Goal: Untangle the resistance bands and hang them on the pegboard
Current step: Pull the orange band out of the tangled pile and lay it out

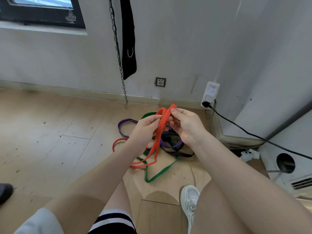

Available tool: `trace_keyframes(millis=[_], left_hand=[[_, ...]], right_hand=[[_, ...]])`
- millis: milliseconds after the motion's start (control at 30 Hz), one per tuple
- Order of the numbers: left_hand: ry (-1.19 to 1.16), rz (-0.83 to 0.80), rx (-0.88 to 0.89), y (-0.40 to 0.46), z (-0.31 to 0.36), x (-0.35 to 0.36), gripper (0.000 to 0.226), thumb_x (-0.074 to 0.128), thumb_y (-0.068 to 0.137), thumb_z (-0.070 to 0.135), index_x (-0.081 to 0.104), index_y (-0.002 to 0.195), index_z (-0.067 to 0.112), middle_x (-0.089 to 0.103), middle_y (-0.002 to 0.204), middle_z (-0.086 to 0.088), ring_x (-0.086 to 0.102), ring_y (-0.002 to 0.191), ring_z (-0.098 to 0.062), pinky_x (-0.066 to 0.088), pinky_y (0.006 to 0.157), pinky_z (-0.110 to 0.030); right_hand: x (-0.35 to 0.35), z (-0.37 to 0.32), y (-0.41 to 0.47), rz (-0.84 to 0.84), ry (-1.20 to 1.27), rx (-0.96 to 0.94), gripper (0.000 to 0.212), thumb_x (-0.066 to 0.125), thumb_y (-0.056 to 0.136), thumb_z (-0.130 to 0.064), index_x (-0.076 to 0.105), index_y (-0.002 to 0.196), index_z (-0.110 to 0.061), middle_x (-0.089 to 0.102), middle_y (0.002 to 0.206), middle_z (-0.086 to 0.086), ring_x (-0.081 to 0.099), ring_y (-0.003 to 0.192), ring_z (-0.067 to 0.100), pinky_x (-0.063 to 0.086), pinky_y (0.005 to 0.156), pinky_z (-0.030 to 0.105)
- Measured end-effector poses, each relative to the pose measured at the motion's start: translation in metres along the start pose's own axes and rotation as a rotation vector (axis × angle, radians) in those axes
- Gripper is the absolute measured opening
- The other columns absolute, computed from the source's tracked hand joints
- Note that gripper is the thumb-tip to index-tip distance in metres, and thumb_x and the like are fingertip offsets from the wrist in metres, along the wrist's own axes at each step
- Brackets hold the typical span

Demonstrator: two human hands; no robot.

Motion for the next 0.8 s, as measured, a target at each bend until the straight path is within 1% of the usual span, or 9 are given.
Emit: trace_keyframes(millis=[67,200,300,367,467,533,600,700,800], left_hand=[[-0.015,-0.047,-0.020,-0.005,0.002,0.000,0.031,0.037,0.099,0.020,0.066,0.098,0.014,0.072,0.082,0.000,0.068,0.074,-0.009,0.056,0.071,-0.020],[0.275,-0.108,0.079,-0.011,0.004,-0.001,0.020,0.043,0.096,0.013,0.062,0.099,0.018,0.067,0.083,0.006,0.062,0.072,-0.005,0.051,0.070,-0.019],[0.503,-0.124,0.113,-0.007,0.014,-0.006,0.019,0.044,0.096,0.012,0.062,0.100,0.017,0.063,0.077,0.011,0.055,0.062,0.004,0.045,0.066,-0.016],[0.672,-0.175,0.135,-0.003,0.025,-0.009,0.020,0.043,0.096,0.015,0.062,0.100,0.016,0.059,0.072,0.011,0.050,0.053,0.007,0.041,0.057,-0.010],[0.831,-0.244,0.197,0.003,0.046,-0.011,0.021,0.041,0.096,0.018,0.063,0.097,0.016,0.060,0.077,0.005,0.052,0.064,-0.007,0.043,0.062,-0.021],[0.906,-0.246,0.209,0.007,0.058,-0.013,0.021,0.040,0.096,0.018,0.060,0.089,0.014,0.054,0.071,0.005,0.047,0.060,-0.011,0.039,0.058,-0.024],[0.912,-0.218,0.209,0.010,0.066,-0.016,0.018,0.042,0.096,0.020,0.058,0.091,0.014,0.053,0.070,0.007,0.044,0.055,-0.008,0.037,0.054,-0.021],[0.646,-0.119,0.198,0.012,0.067,-0.024,0.014,0.052,0.093,0.023,0.049,0.105,0.018,0.066,0.081,0.004,0.055,0.063,-0.007,0.044,0.061,-0.020],[0.493,-0.130,0.130,0.011,0.055,-0.030,0.025,0.064,0.085,0.024,0.048,0.104,0.017,0.067,0.074,0.004,0.062,0.063,-0.007,0.053,0.064,-0.022]], right_hand=[[-0.003,-0.001,0.000,0.019,-0.038,-0.019,0.008,0.057,0.090,-0.004,0.060,0.084,-0.008,0.066,0.066,0.005,0.060,0.051,0.008,0.049,0.048,0.017],[-0.014,-0.005,0.003,0.014,-0.267,-0.029,0.015,0.063,0.087,-0.009,0.060,0.072,-0.011,0.062,0.063,0.004,0.057,0.045,0.007,0.046,0.044,0.017],[-0.023,-0.011,0.005,0.088,-0.767,-0.090,0.024,0.071,0.082,-0.027,0.057,0.067,-0.014,0.057,0.063,0.001,0.050,0.049,0.010,0.040,0.045,0.022],[-0.021,-0.023,0.001,0.145,-1.105,-0.382,0.019,0.071,0.080,-0.032,0.060,0.084,-0.016,0.059,0.080,-0.003,0.053,0.070,0.012,0.044,0.064,0.027],[-0.004,-0.031,-0.012,-0.254,-1.144,-0.627,0.034,0.059,0.088,-0.014,0.058,0.121,-0.022,0.059,0.117,-0.007,0.053,0.107,0.007,0.039,0.094,0.021],[0.004,-0.028,-0.013,-0.399,-1.194,-0.616,0.043,0.057,0.090,-0.011,0.052,0.131,-0.023,0.059,0.126,-0.005,0.055,0.113,0.008,0.038,0.094,0.019],[0.009,-0.029,-0.010,-0.370,-1.266,-0.674,0.044,0.059,0.090,-0.015,0.050,0.133,-0.020,0.062,0.123,-0.001,0.059,0.108,0.013,0.040,0.090,0.019],[0.019,-0.036,-0.011,-0.313,-1.246,-0.829,0.028,0.058,0.090,-0.014,0.064,0.118,-0.013,0.070,0.106,0.006,0.063,0.096,0.018,0.046,0.085,0.023],[0.024,-0.040,-0.011,-0.258,-1.109,-0.846,0.022,0.058,0.090,-0.013,0.068,0.110,-0.013,0.071,0.100,0.001,0.060,0.090,0.007,0.042,0.080,0.010]])
Point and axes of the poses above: each hand's wrist, its own y-axis towards the middle knuckle, its own x-axis out of the palm, z = x × y, the point moved 3 cm from there along y, towards the middle knuckle
